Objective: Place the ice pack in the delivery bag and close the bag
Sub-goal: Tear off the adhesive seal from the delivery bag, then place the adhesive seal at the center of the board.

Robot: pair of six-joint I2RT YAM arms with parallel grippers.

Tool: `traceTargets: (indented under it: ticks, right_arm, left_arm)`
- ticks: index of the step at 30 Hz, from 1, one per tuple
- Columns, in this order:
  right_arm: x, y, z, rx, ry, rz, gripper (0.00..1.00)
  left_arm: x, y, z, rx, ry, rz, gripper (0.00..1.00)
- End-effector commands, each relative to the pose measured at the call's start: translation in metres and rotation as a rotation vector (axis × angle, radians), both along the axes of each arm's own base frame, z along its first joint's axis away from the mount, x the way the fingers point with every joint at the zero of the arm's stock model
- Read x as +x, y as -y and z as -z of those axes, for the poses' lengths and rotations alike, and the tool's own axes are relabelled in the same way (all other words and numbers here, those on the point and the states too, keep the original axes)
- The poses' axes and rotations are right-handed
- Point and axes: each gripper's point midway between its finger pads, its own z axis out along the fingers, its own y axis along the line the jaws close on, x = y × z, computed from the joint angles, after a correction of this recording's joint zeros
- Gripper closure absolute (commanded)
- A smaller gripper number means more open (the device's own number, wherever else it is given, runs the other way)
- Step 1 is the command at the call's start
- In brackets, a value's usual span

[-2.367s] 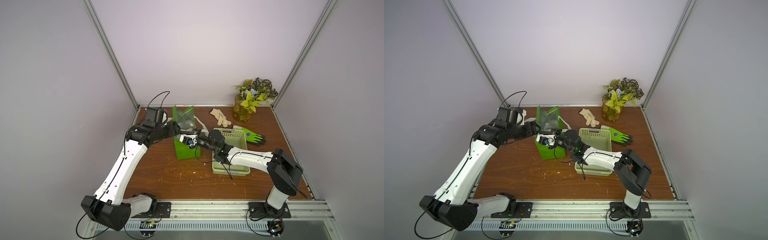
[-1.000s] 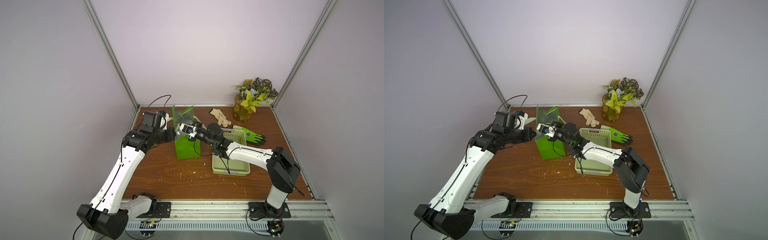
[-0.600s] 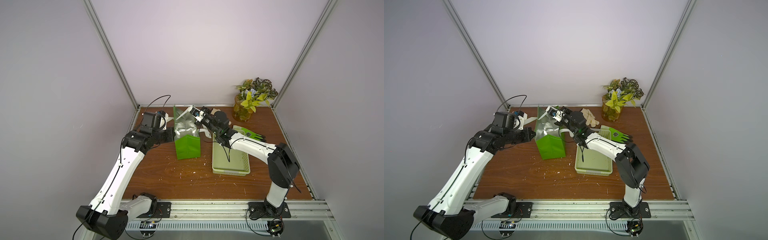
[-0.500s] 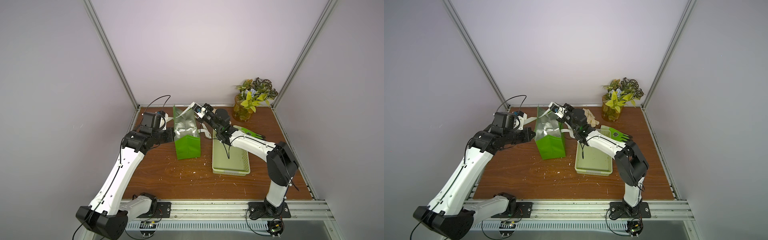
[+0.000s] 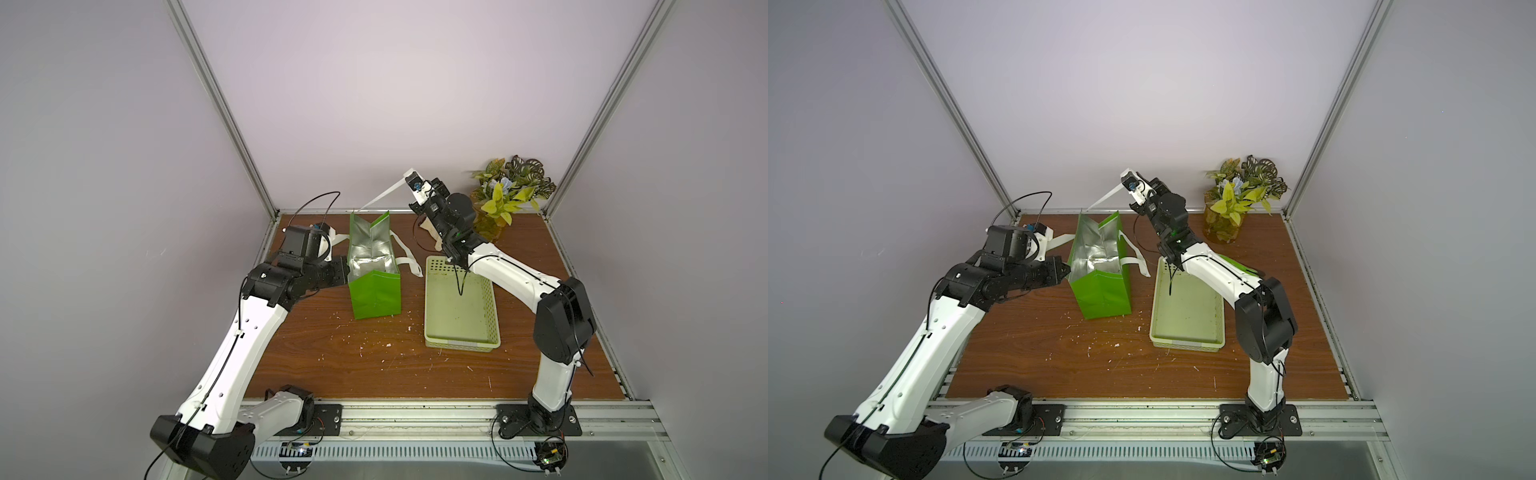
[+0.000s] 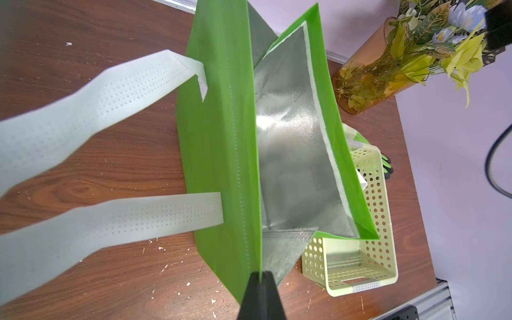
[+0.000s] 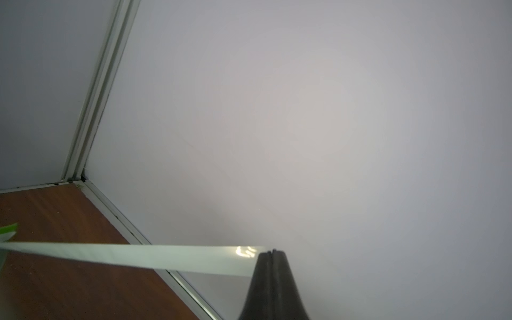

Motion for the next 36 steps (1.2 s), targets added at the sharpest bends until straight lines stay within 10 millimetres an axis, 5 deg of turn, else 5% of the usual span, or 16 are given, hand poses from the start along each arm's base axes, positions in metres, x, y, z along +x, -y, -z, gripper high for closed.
traceTargets:
  ticks: [1, 9, 14, 20, 26, 31, 36]
  right_arm:
    - [0.000, 0.020, -0.034, 0.042, 0.041, 0.048, 1.00]
    - [-0.020, 0.059, -0.052, 0.026, 0.019, 0.083, 1.00]
    - [-0.063, 0.083, -0.055, 0.072, -0.066, 0.047, 1.00]
    - [-0.099, 0.147, -0.041, 0.164, -0.306, 0.137, 1.00]
    - [-0.127, 0.232, -0.002, 0.337, -0.458, 0.262, 1.00]
    - [-0.130, 0.314, 0.055, 0.527, -0.568, 0.423, 1.00]
    - [-0.128, 0.372, 0.118, 0.734, -0.600, 0.546, 1.00]
  left_arm:
    - [-0.001, -0.005, -0.003, 0.006, 0.011, -0.017, 1.00]
    - [0.002, -0.005, -0.003, 0.013, 0.012, -0.019, 0.99]
    - [0.012, -0.006, -0.014, 0.028, 0.039, -0.028, 0.74]
    - [0.029, -0.011, -0.031, 0.068, 0.091, -0.046, 0.46]
    - [0.043, -0.017, -0.055, 0.100, 0.155, -0.079, 0.34]
    - [0.046, -0.020, -0.057, 0.114, 0.161, -0.096, 0.31]
    - [0.045, -0.020, -0.054, 0.111, 0.154, -0.100, 0.30]
